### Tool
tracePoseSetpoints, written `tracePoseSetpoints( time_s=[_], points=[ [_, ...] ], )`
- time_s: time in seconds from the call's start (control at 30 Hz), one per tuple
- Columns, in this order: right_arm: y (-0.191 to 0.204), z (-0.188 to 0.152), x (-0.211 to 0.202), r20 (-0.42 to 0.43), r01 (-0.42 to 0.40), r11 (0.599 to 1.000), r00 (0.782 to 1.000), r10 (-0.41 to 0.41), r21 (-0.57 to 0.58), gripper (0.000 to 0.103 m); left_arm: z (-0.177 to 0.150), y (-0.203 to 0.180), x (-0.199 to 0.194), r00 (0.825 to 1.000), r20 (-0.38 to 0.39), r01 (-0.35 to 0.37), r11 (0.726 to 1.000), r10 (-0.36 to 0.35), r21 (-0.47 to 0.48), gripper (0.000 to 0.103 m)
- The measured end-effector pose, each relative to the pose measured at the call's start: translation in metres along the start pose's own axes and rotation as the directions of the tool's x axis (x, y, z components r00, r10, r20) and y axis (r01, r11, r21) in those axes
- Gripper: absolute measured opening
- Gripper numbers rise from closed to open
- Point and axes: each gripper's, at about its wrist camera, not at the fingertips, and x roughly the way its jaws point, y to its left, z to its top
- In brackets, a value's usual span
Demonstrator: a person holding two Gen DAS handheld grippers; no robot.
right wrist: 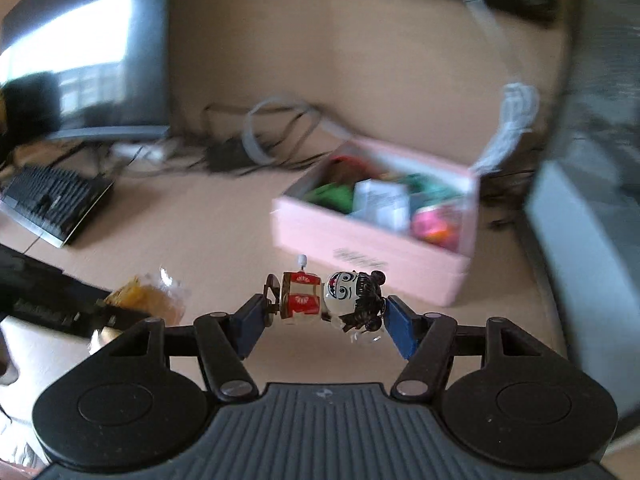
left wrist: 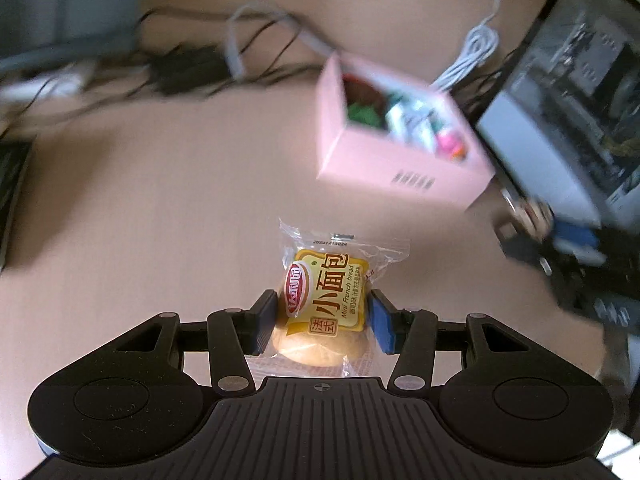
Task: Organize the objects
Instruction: 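Drop the bread roll into the pink box with the left gripper while the right drops the keychain figure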
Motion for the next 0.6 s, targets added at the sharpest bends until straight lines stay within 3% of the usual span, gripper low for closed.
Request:
tracePoseSetpoints(
  time_s=[0.2, 0.37, 0.47, 0.53, 0.6],
  points=[
    [-0.046, 0.001, -0.031, 0.033, 0.077, 0.992, 0.996, -0.081, 0.100, 0.064, 0.093, -0.044, 0.022, 0.990, 0.129, 0.039, 0.987, -0.059, 0.153, 0.054],
    [-0.062, 0.000, -0.031, 0.041, 0.099, 0.988, 0.994, -0.104, 0.121, 0.064, 0.170, -0.087, 0.075, 0.985, 0.133, 0.067, 0.951, -0.111, 0.302, 0.054],
    [-0.067, -0.001, -0.026, 0.039, 0.089, 0.985, 0.995, -0.096, 0.145, 0.064, 0.200, -0.100, 0.117, 0.984, 0.124, 0.085, 0.950, -0.127, 0.299, 0.055],
    [-0.068, -0.003, -0.022, 0.032, 0.083, 0.984, 0.996, -0.089, 0.155, 0.064, 0.210, -0.100, 0.144, 0.983, 0.137, 0.087, 0.969, -0.121, 0.231, 0.055],
    [-0.070, -0.005, -0.016, 0.019, 0.081, 0.984, 0.996, -0.085, 0.158, 0.064, 0.211, -0.098, 0.175, 0.994, 0.082, 0.061, 0.985, -0.075, 0.164, 0.055]
  ],
)
